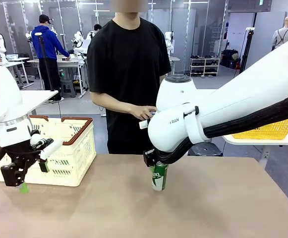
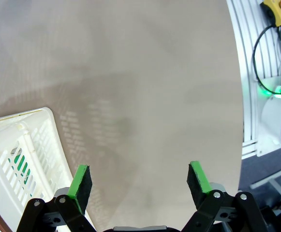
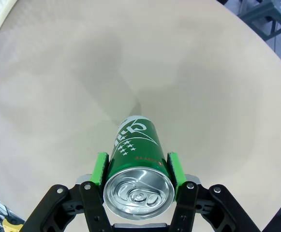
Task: Place the drinks into the Shopping basket.
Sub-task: Pick up one drink and place it into the Shopping basket.
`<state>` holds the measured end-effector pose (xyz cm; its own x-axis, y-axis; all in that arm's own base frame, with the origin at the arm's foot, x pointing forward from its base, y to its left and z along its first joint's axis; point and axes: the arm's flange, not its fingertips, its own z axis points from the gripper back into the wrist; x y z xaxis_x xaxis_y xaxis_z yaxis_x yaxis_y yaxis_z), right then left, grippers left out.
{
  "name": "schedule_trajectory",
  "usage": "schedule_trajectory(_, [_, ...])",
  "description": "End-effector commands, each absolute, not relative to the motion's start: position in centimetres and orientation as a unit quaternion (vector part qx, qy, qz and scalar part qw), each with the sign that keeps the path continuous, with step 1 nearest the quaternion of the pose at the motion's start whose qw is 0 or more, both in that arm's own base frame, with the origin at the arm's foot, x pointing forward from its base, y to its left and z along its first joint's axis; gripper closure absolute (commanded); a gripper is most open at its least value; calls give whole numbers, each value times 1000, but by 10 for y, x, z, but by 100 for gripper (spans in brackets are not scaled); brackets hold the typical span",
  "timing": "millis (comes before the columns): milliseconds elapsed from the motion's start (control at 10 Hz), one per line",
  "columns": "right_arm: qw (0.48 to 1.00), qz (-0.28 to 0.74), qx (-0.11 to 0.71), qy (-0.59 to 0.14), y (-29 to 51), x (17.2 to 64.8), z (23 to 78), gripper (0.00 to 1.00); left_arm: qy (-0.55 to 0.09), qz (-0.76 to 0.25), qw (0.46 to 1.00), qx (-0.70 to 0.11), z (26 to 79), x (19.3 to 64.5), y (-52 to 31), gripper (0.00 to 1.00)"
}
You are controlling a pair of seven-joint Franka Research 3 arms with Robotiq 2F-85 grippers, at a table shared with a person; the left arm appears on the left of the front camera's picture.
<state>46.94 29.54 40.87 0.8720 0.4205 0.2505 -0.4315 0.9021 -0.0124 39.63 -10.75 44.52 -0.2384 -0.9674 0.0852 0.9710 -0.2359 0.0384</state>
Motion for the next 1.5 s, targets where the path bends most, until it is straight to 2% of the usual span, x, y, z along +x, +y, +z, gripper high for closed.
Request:
schedule_trajectory(0, [965,229,22,-122,304,477,407,91,-42,-781,623,-19,447,395,-110,0])
schedule_trajectory(500, [966,231,19,-116,311,480,392,91,-42,-781,623,-19,447,395,-110,0])
schedule_trajectory(600, [966,232,17,-113,311,481,390,38,-42,-781,623,-19,447,395,-110,0])
schedule_trajectory(700, [966,233,15,-110,312,481,389,33,-42,-781,623,-19,447,395,-110,0])
schedule_trajectory(800, [966,233,14,-108,312,481,388,20,-42,-781,623,-19,447,395,-110,0])
schedule_trajectory(900, [966,236,10,-107,313,481,387,13,-42,-781,623,-19,447,395,-110,0])
schedule_trajectory(1000, [965,237,2,-111,312,480,388,0,-42,-781,623,-19,447,395,-110,0])
schedule_trajectory(1400, [958,267,-32,-99,296,462,404,0,-42,-781,623,-19,447,395,-110,0])
